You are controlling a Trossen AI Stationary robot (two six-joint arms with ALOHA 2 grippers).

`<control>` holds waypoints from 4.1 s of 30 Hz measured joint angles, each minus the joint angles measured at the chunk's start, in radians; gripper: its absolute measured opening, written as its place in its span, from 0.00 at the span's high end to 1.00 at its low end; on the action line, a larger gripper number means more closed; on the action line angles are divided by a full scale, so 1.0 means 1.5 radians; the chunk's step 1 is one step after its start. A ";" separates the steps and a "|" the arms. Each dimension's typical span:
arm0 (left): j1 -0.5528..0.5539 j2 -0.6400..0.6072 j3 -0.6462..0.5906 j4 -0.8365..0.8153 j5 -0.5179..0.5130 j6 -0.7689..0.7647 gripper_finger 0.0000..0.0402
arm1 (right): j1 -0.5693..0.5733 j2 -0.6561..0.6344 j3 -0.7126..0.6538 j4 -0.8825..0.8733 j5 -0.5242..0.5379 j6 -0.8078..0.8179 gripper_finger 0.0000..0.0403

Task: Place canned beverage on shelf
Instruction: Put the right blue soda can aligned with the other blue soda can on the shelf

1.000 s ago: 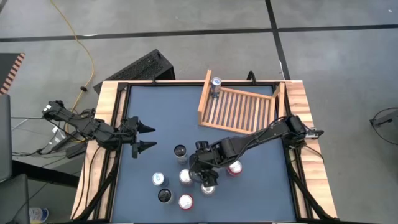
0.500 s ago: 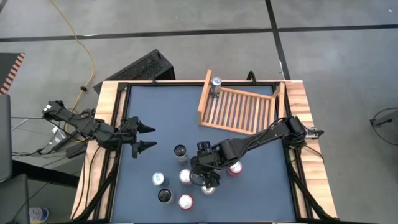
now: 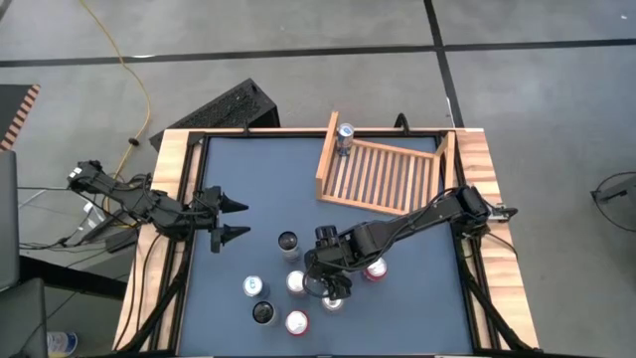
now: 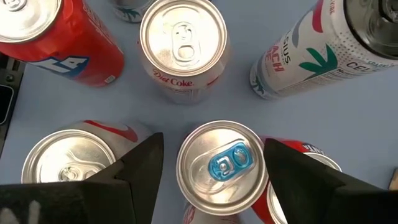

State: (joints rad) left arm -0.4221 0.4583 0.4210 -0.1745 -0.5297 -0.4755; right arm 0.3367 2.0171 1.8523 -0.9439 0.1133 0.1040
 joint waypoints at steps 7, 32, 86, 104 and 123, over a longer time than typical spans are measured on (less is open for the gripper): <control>0.000 0.000 0.000 0.000 0.000 0.000 0.15 | 0.009 -0.011 0.025 -0.015 0.034 0.000 0.32; 0.000 0.000 0.000 0.000 -0.003 -0.006 0.15 | 0.009 0.000 -0.042 0.010 0.028 0.036 0.32; 0.000 0.000 0.000 -0.019 -0.013 -0.003 0.15 | -0.208 -0.111 0.290 -0.312 0.076 -0.065 0.56; 0.000 0.004 0.000 -0.032 -0.028 -0.006 0.15 | -0.458 -0.017 0.264 -0.316 0.012 -0.136 0.56; 0.000 0.006 0.000 -0.042 -0.057 -0.011 0.15 | -0.514 -0.140 -0.061 -0.036 -0.061 -0.127 0.56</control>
State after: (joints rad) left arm -0.4217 0.4667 0.4213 -0.2375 -0.6153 -0.4919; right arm -0.4347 1.8071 1.7605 -0.9976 0.0223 -0.0869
